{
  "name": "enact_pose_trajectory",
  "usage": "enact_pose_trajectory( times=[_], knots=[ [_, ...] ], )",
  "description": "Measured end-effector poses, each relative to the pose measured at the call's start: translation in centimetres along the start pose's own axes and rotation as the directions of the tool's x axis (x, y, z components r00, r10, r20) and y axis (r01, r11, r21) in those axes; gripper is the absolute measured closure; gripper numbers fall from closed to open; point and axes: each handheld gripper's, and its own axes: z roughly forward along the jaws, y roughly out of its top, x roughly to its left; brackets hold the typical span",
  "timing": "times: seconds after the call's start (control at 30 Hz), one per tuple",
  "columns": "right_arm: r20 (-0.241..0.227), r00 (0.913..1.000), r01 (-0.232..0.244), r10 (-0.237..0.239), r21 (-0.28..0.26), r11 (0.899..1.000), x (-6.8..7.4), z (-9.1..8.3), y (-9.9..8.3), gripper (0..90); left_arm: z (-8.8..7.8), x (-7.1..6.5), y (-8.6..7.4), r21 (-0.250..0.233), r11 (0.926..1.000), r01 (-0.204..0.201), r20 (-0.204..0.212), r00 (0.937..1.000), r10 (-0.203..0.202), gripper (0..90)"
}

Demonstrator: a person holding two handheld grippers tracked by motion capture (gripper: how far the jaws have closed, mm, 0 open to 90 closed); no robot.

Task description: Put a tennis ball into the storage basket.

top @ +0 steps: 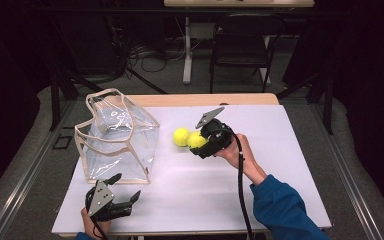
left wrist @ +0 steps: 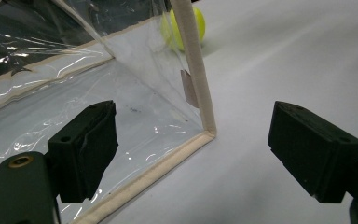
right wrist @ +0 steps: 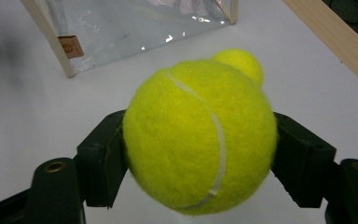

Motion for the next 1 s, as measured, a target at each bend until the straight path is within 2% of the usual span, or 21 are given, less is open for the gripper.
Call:
enact_pose_trajectory(
  times=[1.0],
  knots=[
    [-0.025,0.9997,0.004,-0.005,-0.03,1.0,-0.5,0.2,3.0,26.5,0.0,-0.1,0.1,-0.006,1.0,-0.001,0.0,1.0,0.001,15.9]
  ],
)
